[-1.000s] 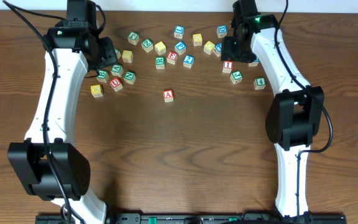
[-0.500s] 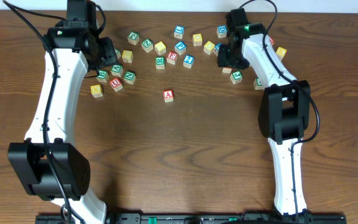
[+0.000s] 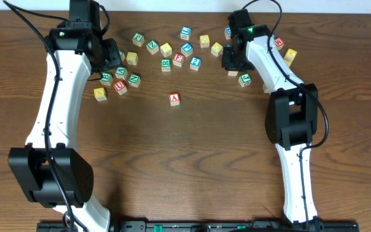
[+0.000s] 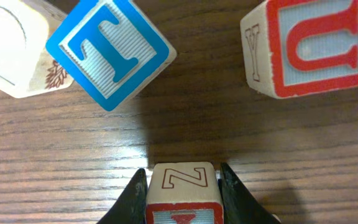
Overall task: Spell out AI2
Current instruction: 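Grasp the red I block with the right gripper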
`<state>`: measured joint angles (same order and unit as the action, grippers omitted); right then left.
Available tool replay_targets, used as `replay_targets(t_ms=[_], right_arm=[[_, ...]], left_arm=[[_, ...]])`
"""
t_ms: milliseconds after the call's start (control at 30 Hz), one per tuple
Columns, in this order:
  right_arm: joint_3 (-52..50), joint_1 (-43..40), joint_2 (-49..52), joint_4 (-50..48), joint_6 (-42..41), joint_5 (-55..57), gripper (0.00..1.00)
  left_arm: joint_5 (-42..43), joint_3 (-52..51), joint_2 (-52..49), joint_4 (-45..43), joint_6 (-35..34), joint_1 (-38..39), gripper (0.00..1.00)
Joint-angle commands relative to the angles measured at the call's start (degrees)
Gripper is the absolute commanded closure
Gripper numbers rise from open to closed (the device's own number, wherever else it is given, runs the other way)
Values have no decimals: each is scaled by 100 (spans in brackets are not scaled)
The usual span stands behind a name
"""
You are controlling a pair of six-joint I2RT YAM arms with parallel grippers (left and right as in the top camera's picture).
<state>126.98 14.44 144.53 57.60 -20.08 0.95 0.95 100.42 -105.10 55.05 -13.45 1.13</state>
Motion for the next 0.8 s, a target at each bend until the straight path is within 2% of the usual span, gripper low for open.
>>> replay_targets(t_ms=[0,400,767], right_arm=[[81,24,-31,33,107,83,84],[96,289,-590,584,520,-1211,91],[28,1169,-584,905,509,-844,91]], left_arm=[[-55,-7,138,-4,72,-31,42],[-55,-7,138,-4,72,-31,42],[-55,-7,138,-2,72,-31,42]])
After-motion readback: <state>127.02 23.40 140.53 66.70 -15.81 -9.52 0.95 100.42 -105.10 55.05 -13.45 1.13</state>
